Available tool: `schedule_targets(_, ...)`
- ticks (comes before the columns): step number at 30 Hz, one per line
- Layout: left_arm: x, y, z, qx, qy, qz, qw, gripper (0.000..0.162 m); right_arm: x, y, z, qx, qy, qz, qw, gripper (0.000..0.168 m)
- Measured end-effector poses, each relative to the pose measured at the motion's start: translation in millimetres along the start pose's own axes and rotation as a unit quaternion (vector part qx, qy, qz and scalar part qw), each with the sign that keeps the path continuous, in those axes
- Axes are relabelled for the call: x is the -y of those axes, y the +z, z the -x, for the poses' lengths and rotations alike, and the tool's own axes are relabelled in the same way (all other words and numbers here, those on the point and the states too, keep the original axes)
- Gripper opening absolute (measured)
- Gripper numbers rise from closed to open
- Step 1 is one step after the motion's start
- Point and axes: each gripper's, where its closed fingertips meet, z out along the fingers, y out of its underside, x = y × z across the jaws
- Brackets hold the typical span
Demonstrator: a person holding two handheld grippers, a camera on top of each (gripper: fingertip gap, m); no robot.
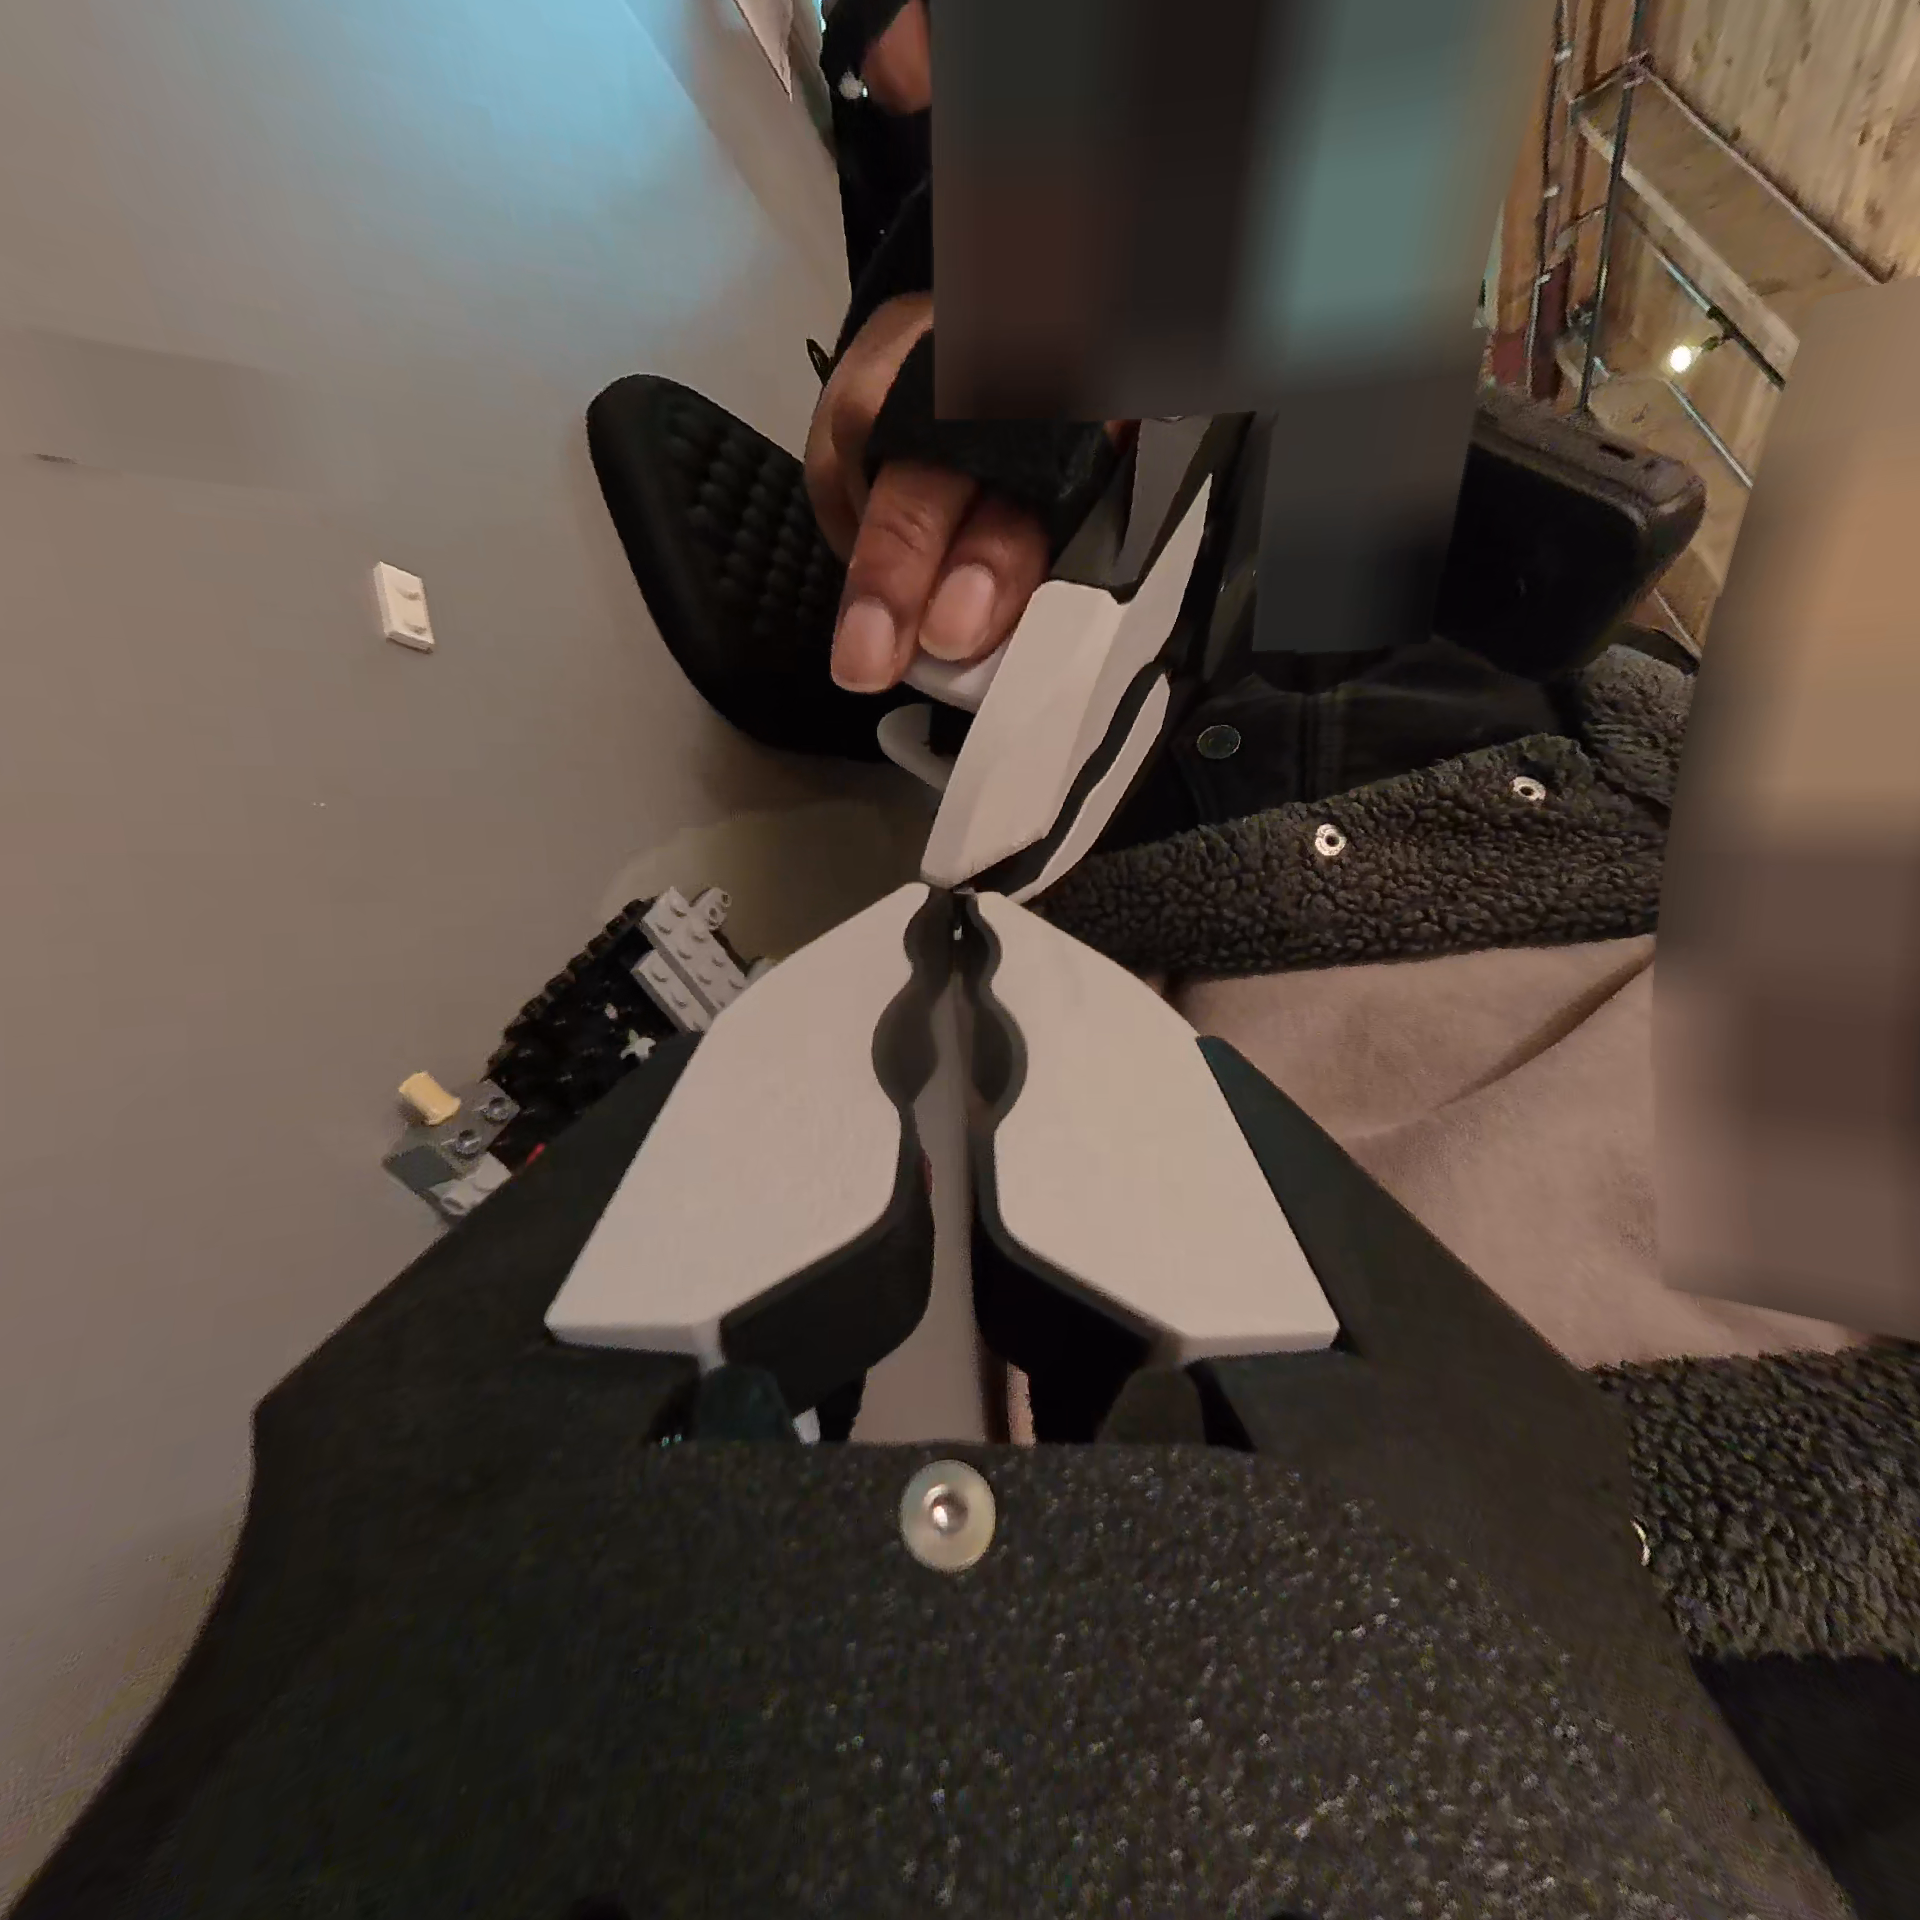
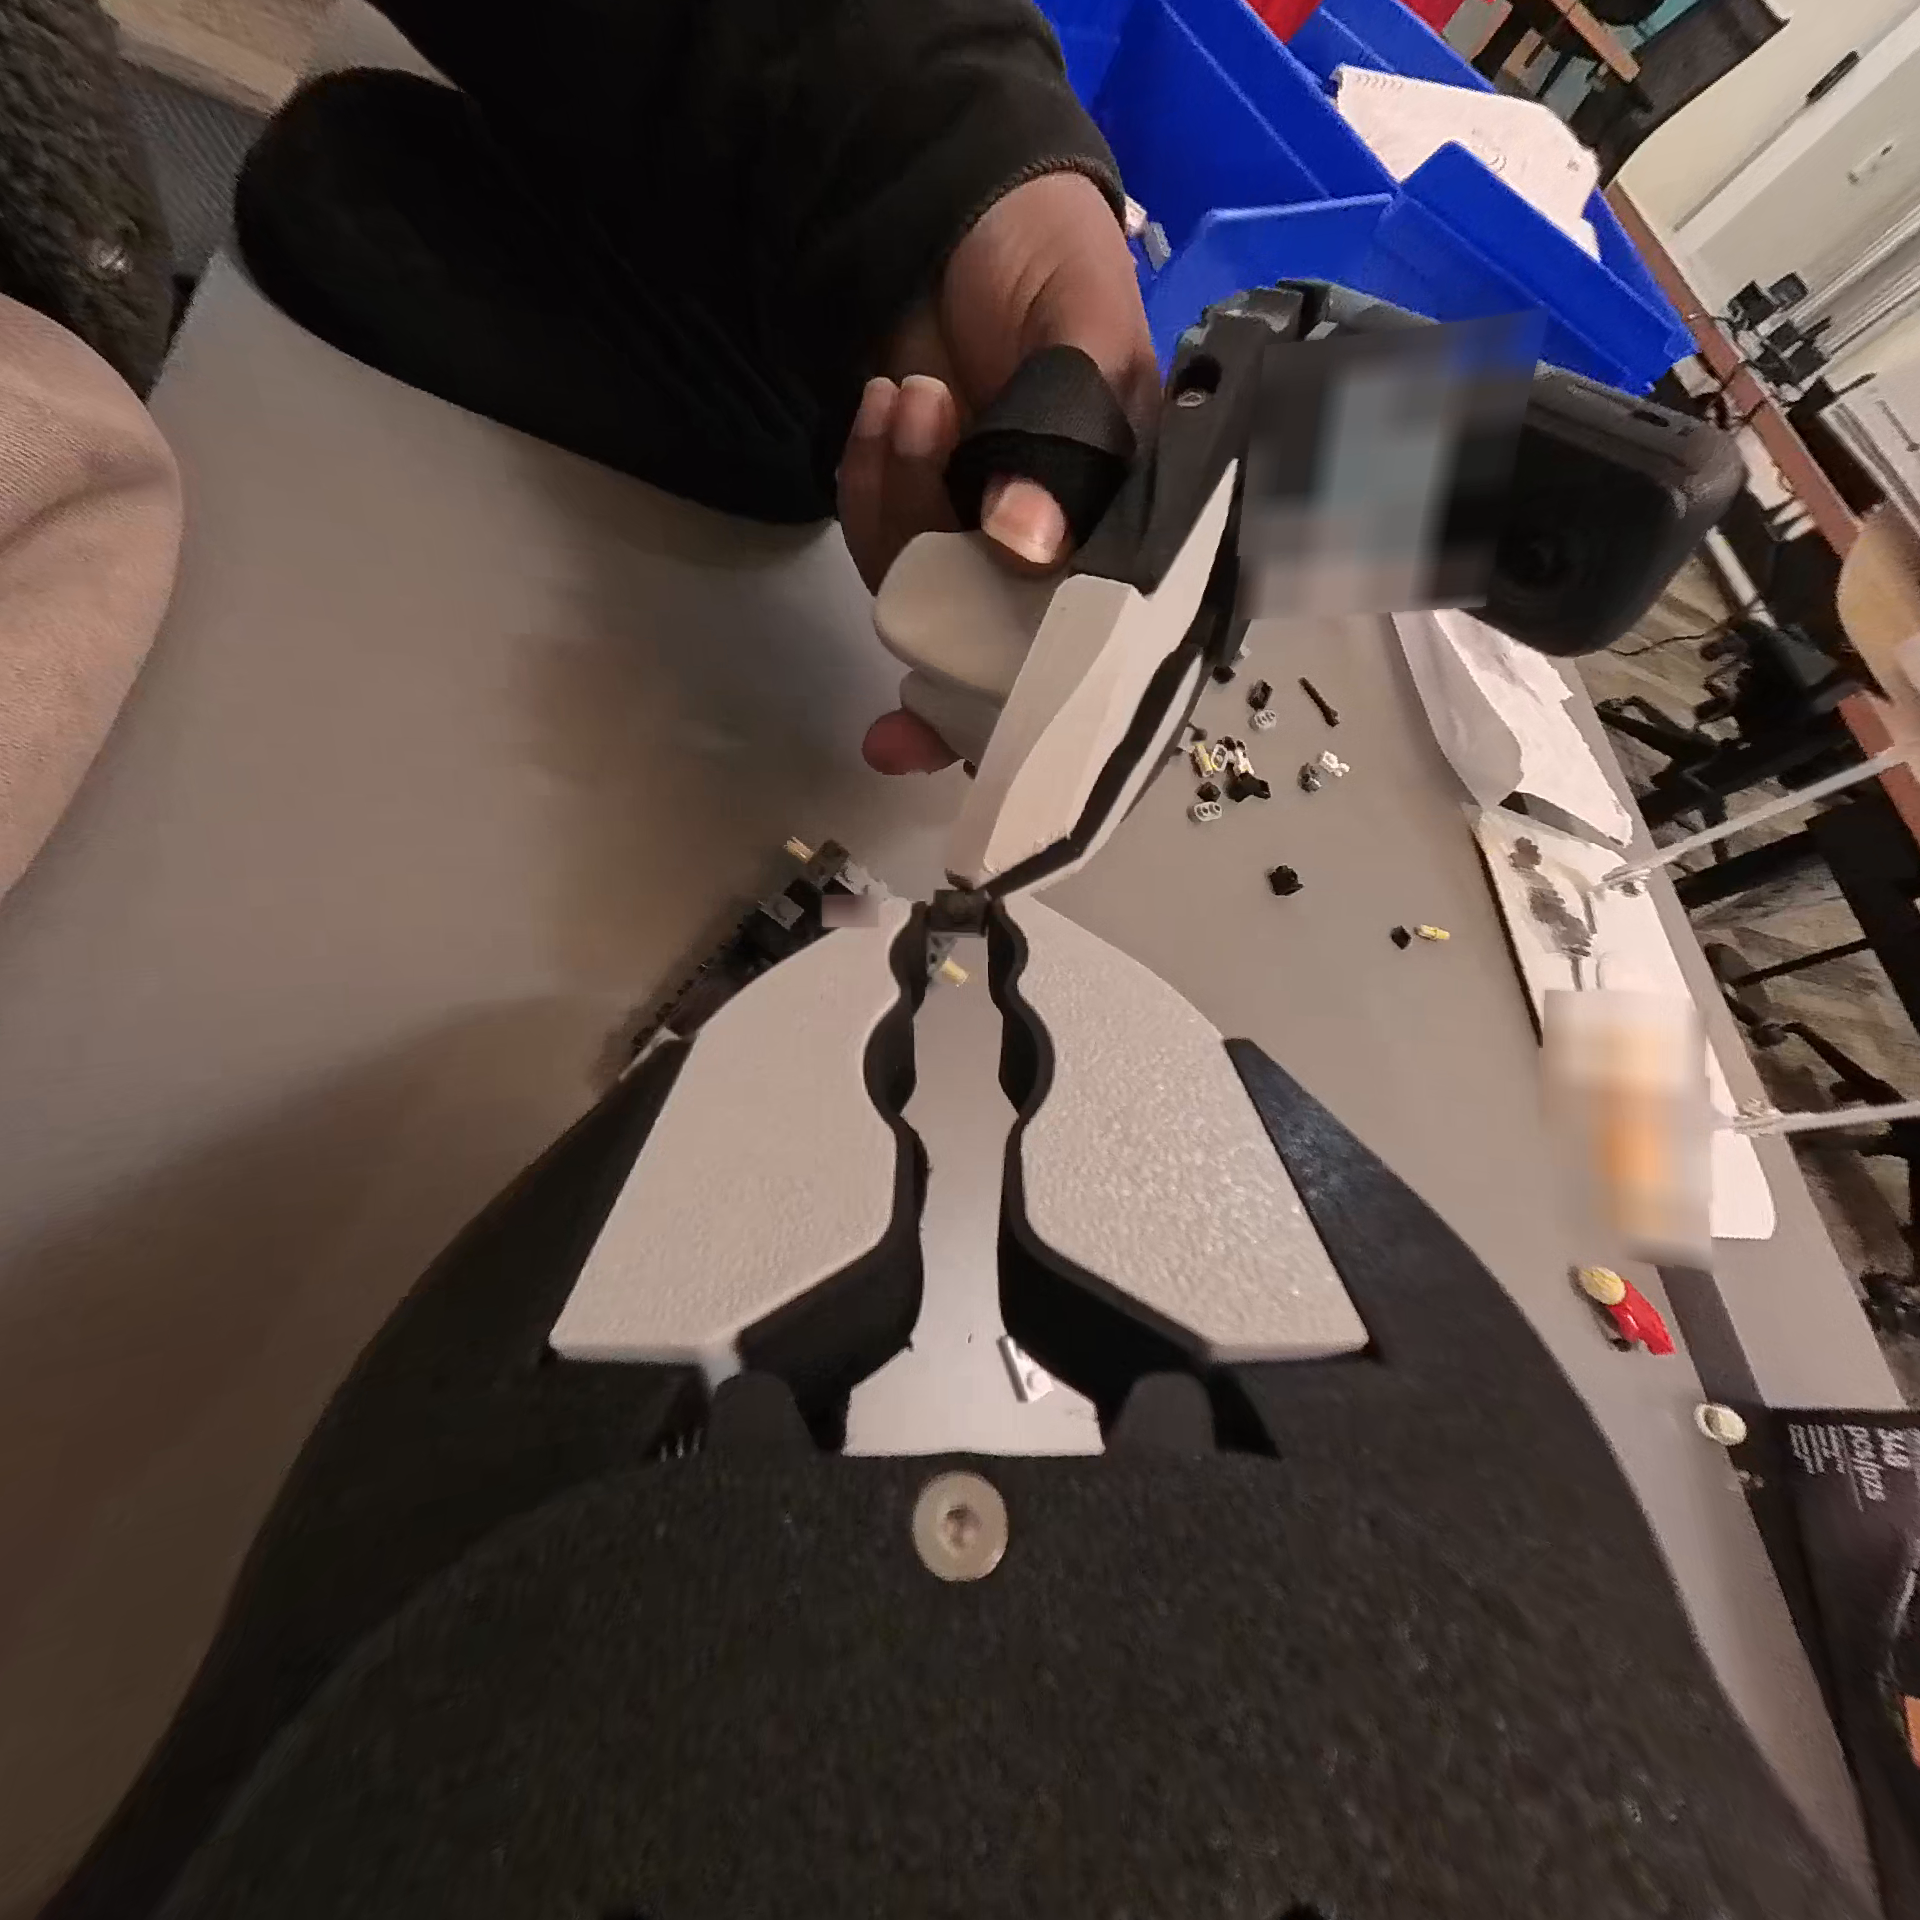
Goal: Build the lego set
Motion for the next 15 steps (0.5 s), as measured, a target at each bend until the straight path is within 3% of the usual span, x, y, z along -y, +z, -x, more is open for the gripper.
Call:
schedule_targets(1, 1.1, -1.2, 1.8, -0.001, -0.003, -0.005, 1.0, 0.001, -1.3, 1.4, -1.7, -0.007, -0.001, 0.002, 1.0, 0.01)
schedule_targets(5, 7.1, -8.1, 16.5, 0.023, -0.014, -0.041, 0.999, 0.002, -12.3, 10.9, -10.4, -0.028, 0.067, 0.015, 0.997, 0.01)
schedule_targets(10, 1.3, -26.6, 38.2, 0.127, 0.09, -0.034, 0.987, 0.023, -38.1, 28.7, -9.9, -0.006, 0.198, 0.055, 0.979, 0.01)
schedule_targets(15, -8.2, -31.3, 47.6, 0.176, 0.162, -0.01, 0.971, 0.026, -47.3, 41.5, -2.4, 0.053, 0.336, 0.068, 0.938, 0.01)
